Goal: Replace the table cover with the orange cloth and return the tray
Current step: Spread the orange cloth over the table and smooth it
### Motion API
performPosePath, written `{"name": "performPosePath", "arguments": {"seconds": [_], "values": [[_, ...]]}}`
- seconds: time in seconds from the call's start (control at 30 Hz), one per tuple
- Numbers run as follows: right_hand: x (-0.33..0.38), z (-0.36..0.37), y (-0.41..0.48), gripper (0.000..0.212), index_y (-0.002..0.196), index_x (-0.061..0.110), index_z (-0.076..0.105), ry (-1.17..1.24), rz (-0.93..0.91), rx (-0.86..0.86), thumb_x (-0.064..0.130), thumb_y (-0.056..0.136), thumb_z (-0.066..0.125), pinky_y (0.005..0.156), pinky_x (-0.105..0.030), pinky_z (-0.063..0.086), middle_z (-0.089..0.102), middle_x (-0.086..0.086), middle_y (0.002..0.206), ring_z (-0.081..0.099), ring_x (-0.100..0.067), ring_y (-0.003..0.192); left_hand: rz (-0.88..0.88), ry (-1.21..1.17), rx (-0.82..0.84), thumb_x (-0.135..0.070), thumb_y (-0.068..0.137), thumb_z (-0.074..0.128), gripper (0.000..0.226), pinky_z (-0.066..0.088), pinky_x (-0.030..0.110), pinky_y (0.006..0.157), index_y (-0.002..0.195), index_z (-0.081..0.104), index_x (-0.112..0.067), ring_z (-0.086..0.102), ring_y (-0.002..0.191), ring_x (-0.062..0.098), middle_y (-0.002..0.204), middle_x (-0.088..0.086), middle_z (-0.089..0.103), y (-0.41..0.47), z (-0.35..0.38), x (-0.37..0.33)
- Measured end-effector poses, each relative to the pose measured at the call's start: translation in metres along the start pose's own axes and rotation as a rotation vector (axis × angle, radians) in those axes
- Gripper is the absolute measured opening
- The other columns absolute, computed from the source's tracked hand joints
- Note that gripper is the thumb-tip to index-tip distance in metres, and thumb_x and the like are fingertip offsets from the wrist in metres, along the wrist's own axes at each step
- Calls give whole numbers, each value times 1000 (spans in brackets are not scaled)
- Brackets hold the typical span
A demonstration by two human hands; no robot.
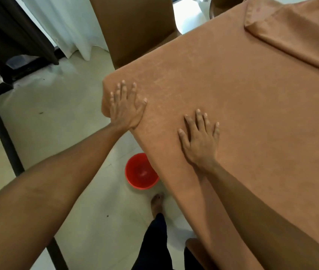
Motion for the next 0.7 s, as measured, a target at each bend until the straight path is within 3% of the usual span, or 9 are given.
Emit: {"name": "performPosePath", "arguments": {"seconds": [0.13, 0.37, 0.5, 0.6, 0.7], "values": [[0, 0, 1, 55, 151, 36, 37, -17, 21, -18, 59, 101, 34, 122, -59, 9, 23, 0, 167, 17, -25, 154, -87, -24, 41, -71, 96, 13, 81, -8, 47, 122, 159, -3, -23, -14, 153, 28, 166, 12, -12, 35, -15, 30], [1, -1, 4, 55, 151, 37, 39, -12, 37, -14, 60, 100, 34, 123, -57, 8, 25, 1, 166, 17, -24, 154, -98, -12, -41, -64, 99, 21, 80, -2, 50, 124, 159, 6, -13, -5, 153, 31, 166, 15, -1, 42, -27, 39], [-4, -7, 2, 53, 149, 34, 43, 43, -18, 24, 56, 100, 39, 124, -56, 7, 27, -2, 165, 21, -26, 153, 52, -119, -90, -56, 101, 27, 72, 0, 48, 124, 158, 17, -13, 0, 154, 30, 166, 15, 7, -10, -11, -21], [-20, -19, -16, 53, 146, 29, 48, 52, -97, 1, 48, 97, 51, 120, -59, 19, 32, -8, 162, 34, -30, 146, 170, -162, -54, -53, 101, 33, 66, 0, 47, 123, 155, 27, -15, 4, 154, 29, 166, 13, 13, -67, 15, -78], [-62, -31, -50, 49, 140, 27, 53, -1, -84, -43, 47, 96, 54, 118, -61, 23, 37, -8, 159, 33, -30, 145, 253, -178, -50, -51, 100, 40, 65, 5, 49, 123, 153, 34, -15, 10, 153, 30, 164, 14, 19, -120, 41, -125]]}}
Point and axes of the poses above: each hand's wrist, its own y-axis towards the middle knuckle, its own z-axis out of the palm, x = y × z, the point moved 6 cm from there along y, towards the middle knuckle
